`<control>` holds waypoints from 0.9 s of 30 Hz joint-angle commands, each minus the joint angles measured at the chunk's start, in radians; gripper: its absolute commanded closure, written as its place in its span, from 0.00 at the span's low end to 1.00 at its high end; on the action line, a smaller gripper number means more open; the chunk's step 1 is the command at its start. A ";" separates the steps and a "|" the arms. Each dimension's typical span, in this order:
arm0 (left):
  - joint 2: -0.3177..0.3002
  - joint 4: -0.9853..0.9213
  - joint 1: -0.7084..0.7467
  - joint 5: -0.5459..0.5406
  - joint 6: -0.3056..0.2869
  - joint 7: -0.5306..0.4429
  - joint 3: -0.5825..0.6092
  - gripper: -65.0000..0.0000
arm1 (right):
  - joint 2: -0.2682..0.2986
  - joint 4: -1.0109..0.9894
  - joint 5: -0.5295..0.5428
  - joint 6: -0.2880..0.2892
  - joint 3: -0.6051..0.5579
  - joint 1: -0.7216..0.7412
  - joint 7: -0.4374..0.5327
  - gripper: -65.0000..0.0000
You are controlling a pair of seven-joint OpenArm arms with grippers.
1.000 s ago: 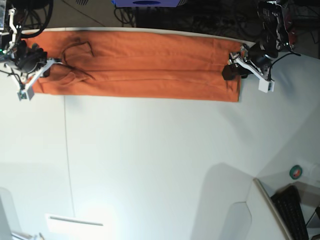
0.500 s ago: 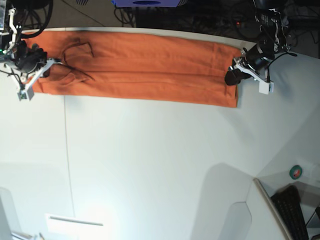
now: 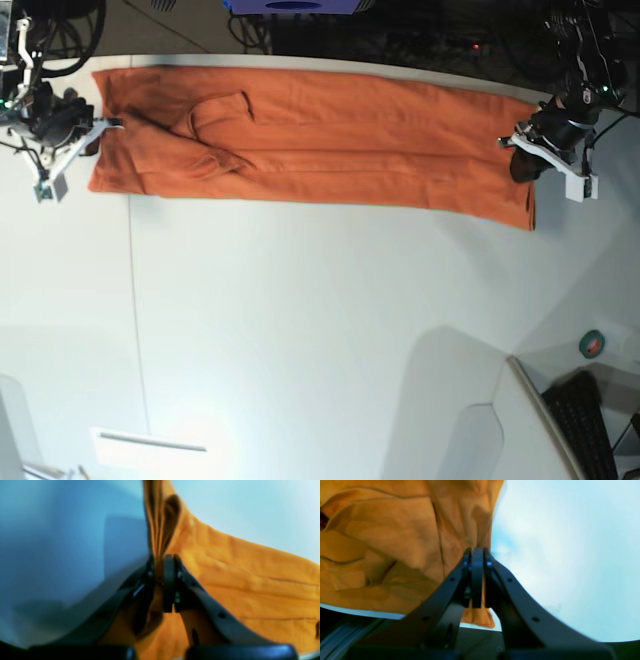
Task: Layout the t-shirt on the table in an organized manner, then fold the t-shirt properly
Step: 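Lift the strip end with the left gripper toward the right gripper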
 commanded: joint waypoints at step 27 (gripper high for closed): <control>-0.006 0.148 -0.121 -0.015 0.424 -0.008 0.896 1.00 | 0.014 0.014 0.005 0.005 0.006 0.005 0.014 1.00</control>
